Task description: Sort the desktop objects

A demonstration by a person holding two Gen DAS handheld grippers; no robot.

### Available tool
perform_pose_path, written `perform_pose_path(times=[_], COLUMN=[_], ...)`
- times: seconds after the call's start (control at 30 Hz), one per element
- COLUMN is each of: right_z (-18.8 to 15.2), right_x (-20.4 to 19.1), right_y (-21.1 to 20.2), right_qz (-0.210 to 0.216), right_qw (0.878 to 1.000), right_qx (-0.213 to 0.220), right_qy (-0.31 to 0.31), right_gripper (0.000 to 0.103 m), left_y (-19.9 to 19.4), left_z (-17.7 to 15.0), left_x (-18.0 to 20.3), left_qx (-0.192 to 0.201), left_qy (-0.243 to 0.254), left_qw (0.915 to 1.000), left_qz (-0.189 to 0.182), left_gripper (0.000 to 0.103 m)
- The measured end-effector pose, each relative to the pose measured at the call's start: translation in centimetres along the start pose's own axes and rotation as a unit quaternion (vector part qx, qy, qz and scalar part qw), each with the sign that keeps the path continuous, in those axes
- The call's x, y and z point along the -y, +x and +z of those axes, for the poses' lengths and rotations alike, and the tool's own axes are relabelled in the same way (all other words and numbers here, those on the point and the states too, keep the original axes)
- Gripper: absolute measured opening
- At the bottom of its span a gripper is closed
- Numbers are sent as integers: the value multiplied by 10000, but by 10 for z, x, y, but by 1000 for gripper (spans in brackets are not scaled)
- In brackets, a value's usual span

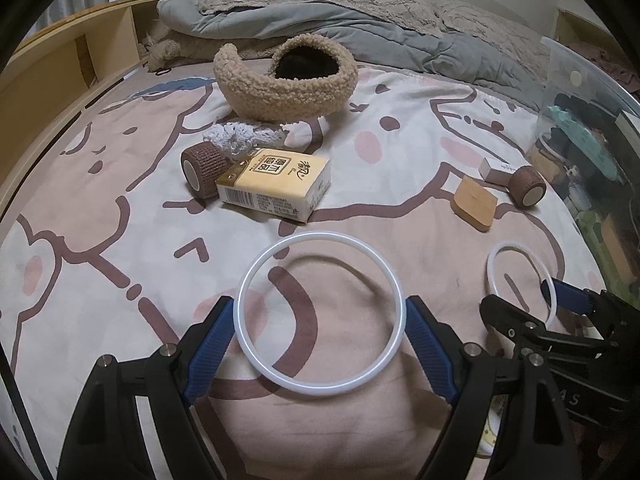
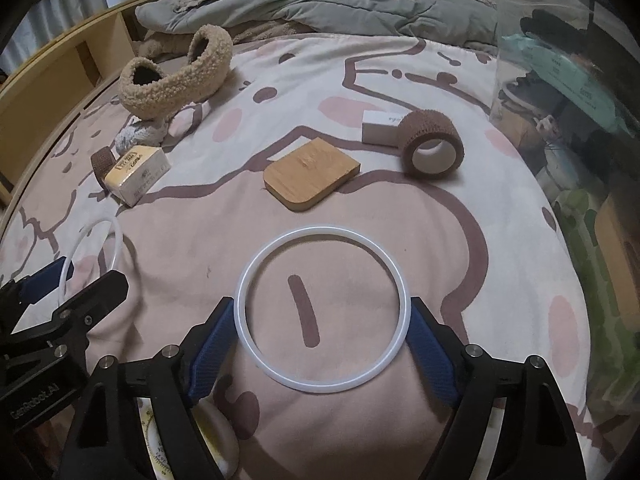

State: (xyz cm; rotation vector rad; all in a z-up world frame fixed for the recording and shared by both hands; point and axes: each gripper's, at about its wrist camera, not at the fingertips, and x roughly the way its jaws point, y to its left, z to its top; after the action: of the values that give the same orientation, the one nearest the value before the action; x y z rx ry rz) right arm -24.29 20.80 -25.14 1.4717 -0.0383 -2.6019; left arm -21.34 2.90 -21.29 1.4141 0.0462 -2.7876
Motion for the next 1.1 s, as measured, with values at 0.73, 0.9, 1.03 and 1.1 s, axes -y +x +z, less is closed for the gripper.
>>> perform_pose_path(times=[0.73,0.9,1.03,1.1], right_z=[2,1,3,4], right_x=[1,10,15,20], right_y=[-79,-119,-155,-176], right_qz=[183,246,304,399], right_qw=[9982,9966,9941,9923], right_qx=[563,784,1029,1155], right_qy=[-15,-30,-160,-196], right_gripper=[83,83,83,83], left_y=[-52,-73,-87,-94], left_z=[7,6,0,-5], left_x=[-11,-9,0,5], left_qx=[324,487,596,629], left_qy=[-177,-89,65,108], left_qw=[9992,9984,9976,9971], left_qz=[-173,-265,-344,-421], left_gripper=[84,84,84,84])
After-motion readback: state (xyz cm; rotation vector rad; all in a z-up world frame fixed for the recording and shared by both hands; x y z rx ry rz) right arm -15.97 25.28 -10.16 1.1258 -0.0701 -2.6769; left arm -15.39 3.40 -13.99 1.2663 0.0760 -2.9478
